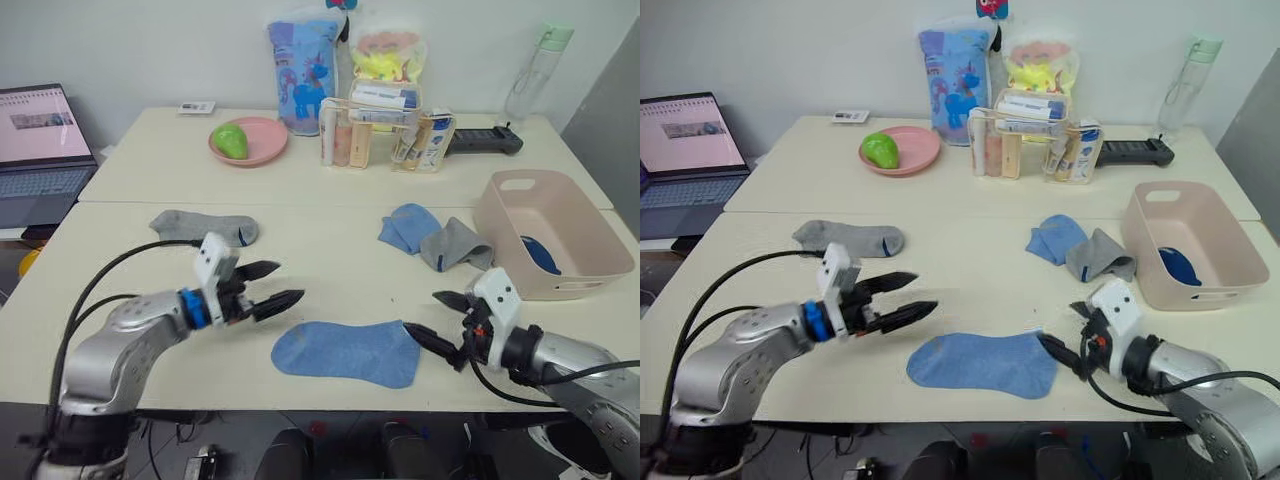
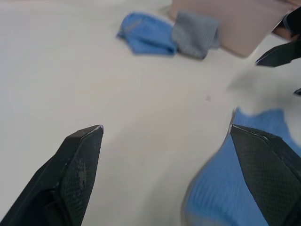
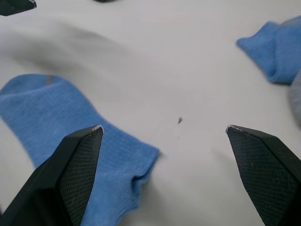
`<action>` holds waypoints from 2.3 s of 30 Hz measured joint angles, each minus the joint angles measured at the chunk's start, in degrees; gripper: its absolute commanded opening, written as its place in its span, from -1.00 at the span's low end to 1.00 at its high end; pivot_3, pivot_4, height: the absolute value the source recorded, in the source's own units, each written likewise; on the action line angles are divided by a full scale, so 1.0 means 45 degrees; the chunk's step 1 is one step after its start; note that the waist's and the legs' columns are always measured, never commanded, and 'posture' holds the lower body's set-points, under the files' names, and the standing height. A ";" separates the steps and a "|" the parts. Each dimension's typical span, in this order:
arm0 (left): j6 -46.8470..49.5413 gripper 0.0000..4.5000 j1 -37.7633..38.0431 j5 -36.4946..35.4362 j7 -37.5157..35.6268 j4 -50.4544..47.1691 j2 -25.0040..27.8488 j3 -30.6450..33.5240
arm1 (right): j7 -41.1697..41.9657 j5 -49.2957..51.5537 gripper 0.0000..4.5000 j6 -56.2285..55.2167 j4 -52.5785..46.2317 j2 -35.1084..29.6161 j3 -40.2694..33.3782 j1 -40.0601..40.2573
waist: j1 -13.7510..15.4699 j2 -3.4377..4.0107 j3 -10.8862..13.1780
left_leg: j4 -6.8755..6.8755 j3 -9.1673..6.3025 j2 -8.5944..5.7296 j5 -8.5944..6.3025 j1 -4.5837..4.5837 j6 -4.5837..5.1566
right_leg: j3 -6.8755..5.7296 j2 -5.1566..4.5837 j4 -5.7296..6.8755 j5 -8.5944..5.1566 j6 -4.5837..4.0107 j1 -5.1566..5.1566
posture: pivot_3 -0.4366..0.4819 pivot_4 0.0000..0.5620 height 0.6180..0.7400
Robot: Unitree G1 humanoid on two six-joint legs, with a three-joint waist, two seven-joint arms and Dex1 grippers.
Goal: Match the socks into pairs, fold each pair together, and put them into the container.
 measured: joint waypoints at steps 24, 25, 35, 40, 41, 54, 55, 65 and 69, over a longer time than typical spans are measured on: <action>-0.1790 0.99 0.0390 0.0264 -0.1226 -0.0610 0.0481 -0.0874 | -0.2683 -0.6571 1.00 -0.3841 1.6076 0.4796 0.3248 -1.1420 | -0.0139 0.0007 0.0004 | -0.0016 0.0042 0.0000 0.0025 0.0018 -0.0044 | 0.0014 0.0002 0.0023 0.0002 -0.0006 -0.0029 | -0.05 -0.47 0.39; -0.1792 0.99 0.0389 0.0268 -0.1196 -0.0608 0.0478 -0.0875 | -0.2712 -0.6665 1.00 -0.4300 1.6997 0.4894 0.3091 -1.1742 | -0.0189 0.0007 0.0004 | -0.0017 0.0044 0.0000 0.0025 0.0018 -0.0044 | 0.0015 0.0002 0.0021 0.0002 -0.0006 -0.0029 | -0.05 -0.47 0.39; -0.2001 1.00 0.0498 0.0413 -0.1150 -0.0609 0.0430 -0.0960 | -0.2410 -0.6928 -0.18 -0.5992 2.0538 0.5505 0.2157 -1.2693 | -0.0375 0.0010 0.0006 | -0.0018 0.0043 0.0008 0.0026 0.0020 -0.0045 | 0.0016 0.0005 0.0036 0.0002 -0.0006 -0.0030 | -0.05 -0.47 0.39; -0.2005 1.00 0.0487 0.0490 -0.1099 -0.0608 0.0417 -0.0959 | -0.2109 -0.7178 -0.93 -0.6098 2.0176 0.5548 0.2186 -1.2596 | -0.0372 0.0011 0.0006 | -0.0017 0.0042 0.0008 0.0026 0.0019 -0.0046 | 0.0015 0.0005 0.0036 0.0002 -0.0006 -0.0031 | -0.05 -0.47 0.39; -0.2005 1.00 0.0469 0.0498 -0.1068 -0.0607 0.0412 -0.0959 | -0.2060 -0.7227 -0.97 -0.6095 1.9897 0.5544 0.2180 -1.2506 | -0.0372 0.0011 0.0006 | -0.0017 0.0041 0.0008 0.0026 0.0018 -0.0046 | 0.0016 0.0004 0.0037 0.0002 -0.0006 -0.0032 | -0.05 -0.47 0.39; -0.1938 1.00 0.0365 0.0491 -0.0569 -0.0593 0.0355 -0.0954 | -0.0912 -0.6123 -0.97 -0.5960 1.4773 0.5839 0.1463 -1.0983 | -0.0332 0.0015 0.0009 | -0.0015 0.0036 0.0007 0.0025 0.0002 -0.0044 | 0.0014 0.0003 0.0039 0.0002 -0.0006 -0.0046 | -0.05 -0.47 0.39; -0.1935 1.00 0.0365 0.0490 -0.0528 -0.0593 0.0341 -0.0954 | -0.0835 -0.6042 -0.97 -0.5929 1.4594 0.5854 0.1411 -1.0950 | -0.0334 0.0015 0.0009 | -0.0016 0.0037 0.0007 0.0025 0.0003 -0.0045 | 0.0015 0.0003 0.0039 0.0002 -0.0006 -0.0046 | -0.05 -0.47 0.39; -0.1621 1.00 0.0453 0.0436 0.0274 -0.0261 0.0190 -0.0537 | 0.0665 -0.4822 -0.97 -0.4702 1.0831 0.6251 0.2073 -0.7819 | -0.0336 0.0015 0.0008 | -0.0018 0.0028 0.0013 0.0016 0.0005 -0.0028 | 0.0013 0.0004 0.0041 0.0002 -0.0006 -0.0046 | -0.05 -0.47 0.39; -0.1762 1.00 0.0772 0.0611 0.0300 0.0157 0.0421 -0.0351 | 0.0756 -0.5424 -0.86 -0.4974 1.0364 0.6401 0.3449 -0.6791 | -0.0343 0.0016 0.0009 | -0.0021 0.0027 0.0010 0.0019 0.0008 -0.0033 | 0.0011 0.0005 0.0042 0.0002 -0.0006 -0.0050 | -0.05 -0.47 0.39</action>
